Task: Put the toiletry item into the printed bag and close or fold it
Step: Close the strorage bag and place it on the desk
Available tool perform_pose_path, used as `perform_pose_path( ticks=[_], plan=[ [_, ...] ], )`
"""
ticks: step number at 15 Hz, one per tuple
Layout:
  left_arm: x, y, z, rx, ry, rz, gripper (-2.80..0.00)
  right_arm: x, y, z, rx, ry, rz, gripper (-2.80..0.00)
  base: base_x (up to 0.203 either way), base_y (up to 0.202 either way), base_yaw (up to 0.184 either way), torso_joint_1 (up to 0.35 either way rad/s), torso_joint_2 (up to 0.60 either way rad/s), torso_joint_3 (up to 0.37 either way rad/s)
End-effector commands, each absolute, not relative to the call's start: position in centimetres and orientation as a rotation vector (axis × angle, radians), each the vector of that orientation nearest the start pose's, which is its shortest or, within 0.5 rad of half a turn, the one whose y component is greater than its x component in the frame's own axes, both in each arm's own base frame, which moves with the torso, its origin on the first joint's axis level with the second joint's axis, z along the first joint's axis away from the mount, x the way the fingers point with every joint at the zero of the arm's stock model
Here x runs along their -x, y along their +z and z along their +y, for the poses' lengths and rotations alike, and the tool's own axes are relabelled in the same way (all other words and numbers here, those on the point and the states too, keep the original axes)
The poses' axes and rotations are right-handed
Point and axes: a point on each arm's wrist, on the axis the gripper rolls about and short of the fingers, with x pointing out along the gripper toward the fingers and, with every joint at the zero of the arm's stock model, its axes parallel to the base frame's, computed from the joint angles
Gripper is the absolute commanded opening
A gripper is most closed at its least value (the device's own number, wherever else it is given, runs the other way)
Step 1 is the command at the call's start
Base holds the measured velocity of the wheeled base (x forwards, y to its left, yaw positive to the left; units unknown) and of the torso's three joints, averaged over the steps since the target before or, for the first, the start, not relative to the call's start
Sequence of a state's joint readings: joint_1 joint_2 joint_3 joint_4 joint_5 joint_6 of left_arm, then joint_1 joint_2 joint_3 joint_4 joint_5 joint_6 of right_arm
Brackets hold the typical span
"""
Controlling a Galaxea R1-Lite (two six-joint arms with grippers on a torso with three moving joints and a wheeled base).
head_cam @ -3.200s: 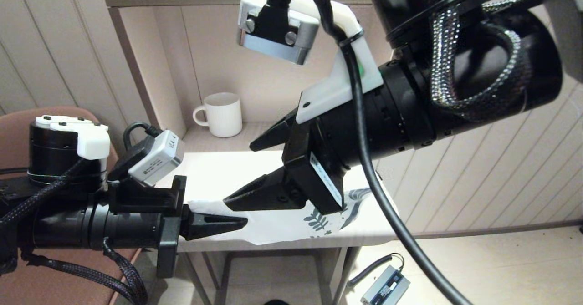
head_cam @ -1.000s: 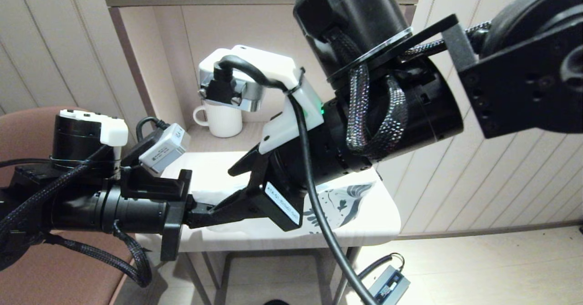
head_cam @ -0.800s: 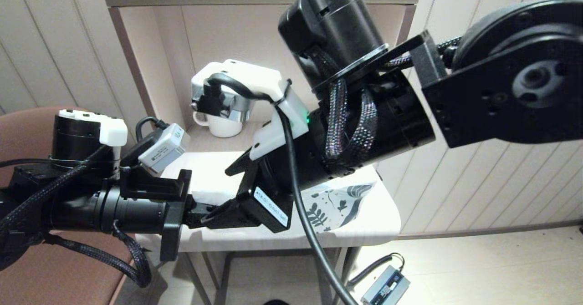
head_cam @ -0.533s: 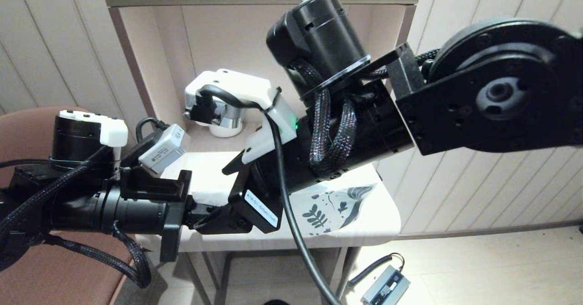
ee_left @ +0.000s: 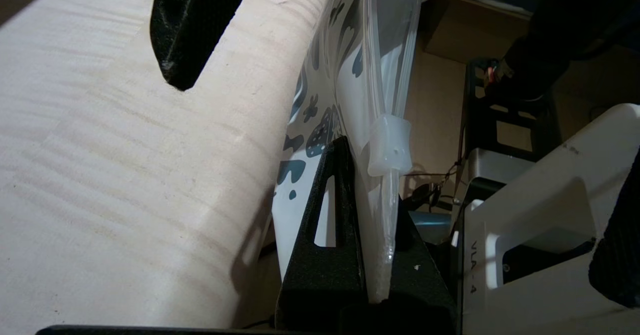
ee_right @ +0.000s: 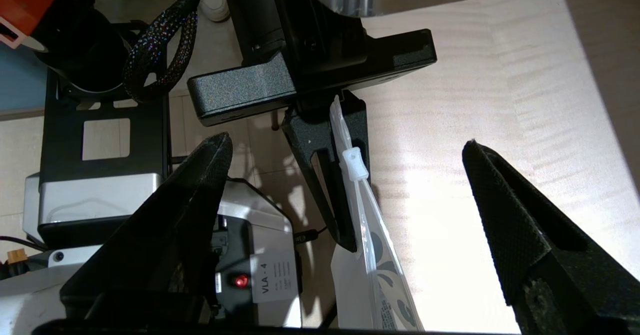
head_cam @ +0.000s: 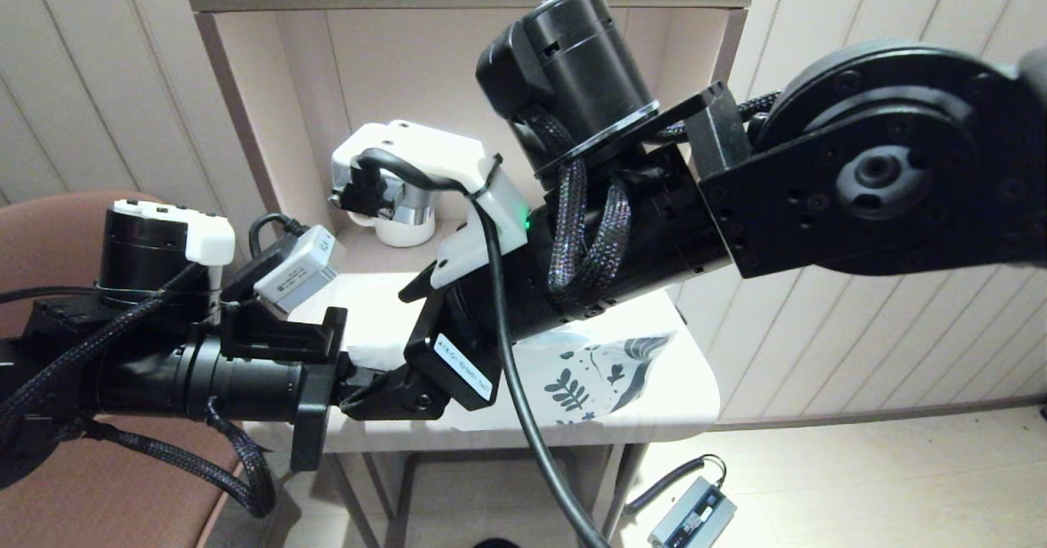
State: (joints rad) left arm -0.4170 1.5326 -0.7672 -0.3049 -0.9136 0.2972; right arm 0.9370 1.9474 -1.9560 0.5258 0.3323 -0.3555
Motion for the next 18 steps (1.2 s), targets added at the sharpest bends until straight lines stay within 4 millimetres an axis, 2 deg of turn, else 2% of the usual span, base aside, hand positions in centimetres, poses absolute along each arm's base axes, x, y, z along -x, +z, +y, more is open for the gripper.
perform_pose_path(
  ticks=[1,3,4,18],
  plan=[
    [-22.21,19.09,-11.80,-0.125,-1.368,0.281,-2.80,-21.44,30.64,30.35,0.466,1.327,0.303,0.00,0.000,0.000,0.000,0.000,0.00,0.000],
    [-22.19,19.09,-11.84,-0.126,-1.370,0.281,-2.80,-21.41,30.60,30.30,0.469,1.328,0.309,0.00,0.000,0.000,0.000,0.000,0.00,0.000],
    [-22.19,19.09,-11.84,-0.126,-1.370,0.281,-2.80,-21.40,30.48,30.29,0.472,1.329,0.318,-2.80,0.000,0.000,0.000,0.000,0.00,0.000],
    [-22.03,19.20,-11.76,-0.128,-1.369,0.273,-2.80,-21.65,30.10,30.26,0.475,1.326,0.334,-2.80,0.000,0.000,0.000,0.000,0.00,0.000]
  ],
)
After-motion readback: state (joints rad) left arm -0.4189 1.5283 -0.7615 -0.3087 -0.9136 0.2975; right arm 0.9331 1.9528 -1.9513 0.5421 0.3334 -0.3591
